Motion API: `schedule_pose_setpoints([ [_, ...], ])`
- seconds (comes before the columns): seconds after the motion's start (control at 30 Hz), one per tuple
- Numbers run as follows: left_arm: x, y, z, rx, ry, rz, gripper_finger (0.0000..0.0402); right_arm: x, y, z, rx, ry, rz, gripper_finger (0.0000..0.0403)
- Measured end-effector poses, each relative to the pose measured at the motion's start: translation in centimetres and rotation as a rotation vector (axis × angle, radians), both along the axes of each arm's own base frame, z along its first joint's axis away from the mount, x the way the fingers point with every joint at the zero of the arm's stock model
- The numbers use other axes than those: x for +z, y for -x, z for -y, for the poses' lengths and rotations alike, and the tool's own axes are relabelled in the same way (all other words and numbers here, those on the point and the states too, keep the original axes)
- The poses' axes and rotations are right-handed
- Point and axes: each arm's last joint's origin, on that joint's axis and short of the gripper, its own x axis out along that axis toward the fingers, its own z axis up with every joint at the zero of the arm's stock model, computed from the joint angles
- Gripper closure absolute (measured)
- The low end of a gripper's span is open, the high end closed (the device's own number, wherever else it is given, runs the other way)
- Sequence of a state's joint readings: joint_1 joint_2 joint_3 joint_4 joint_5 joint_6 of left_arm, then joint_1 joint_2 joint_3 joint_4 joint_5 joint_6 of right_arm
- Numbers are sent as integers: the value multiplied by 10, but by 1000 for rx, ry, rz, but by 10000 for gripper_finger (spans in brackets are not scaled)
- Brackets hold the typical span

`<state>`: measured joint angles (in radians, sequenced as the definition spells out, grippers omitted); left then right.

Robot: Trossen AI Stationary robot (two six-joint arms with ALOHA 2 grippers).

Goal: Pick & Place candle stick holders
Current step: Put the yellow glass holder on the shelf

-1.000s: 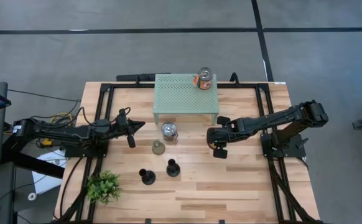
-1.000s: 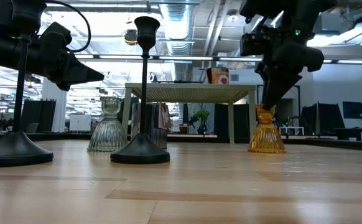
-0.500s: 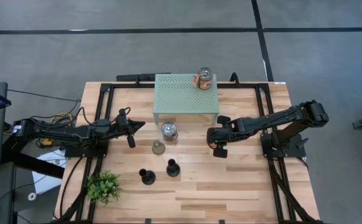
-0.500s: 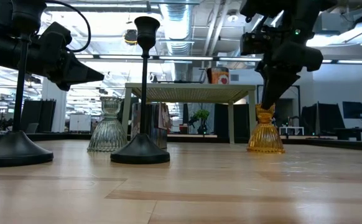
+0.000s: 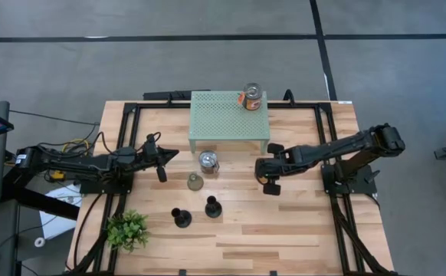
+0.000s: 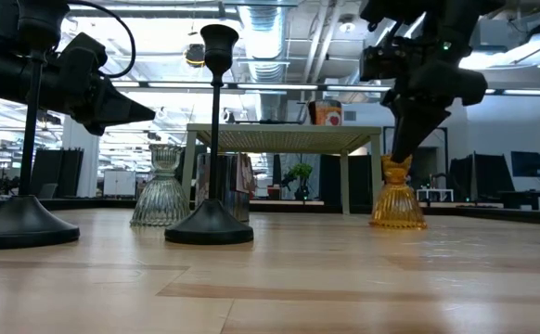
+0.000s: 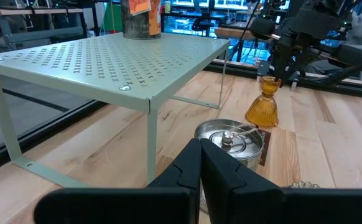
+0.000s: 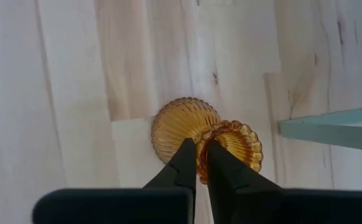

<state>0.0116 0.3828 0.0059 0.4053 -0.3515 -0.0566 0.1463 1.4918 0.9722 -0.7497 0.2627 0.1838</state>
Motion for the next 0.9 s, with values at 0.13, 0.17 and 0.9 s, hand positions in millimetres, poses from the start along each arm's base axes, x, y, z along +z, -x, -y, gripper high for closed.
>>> schedule_pose_setpoints([
  [0.13,0,0,0,0,0,0,394,2,2,-7,25,-3,4,400],
  [0.17,0,0,0,0,0,0,394,3,2,-8,27,-5,3,400],
  [0.9,0,0,0,0,0,0,394,89,-12,-10,41,79,75,401],
])
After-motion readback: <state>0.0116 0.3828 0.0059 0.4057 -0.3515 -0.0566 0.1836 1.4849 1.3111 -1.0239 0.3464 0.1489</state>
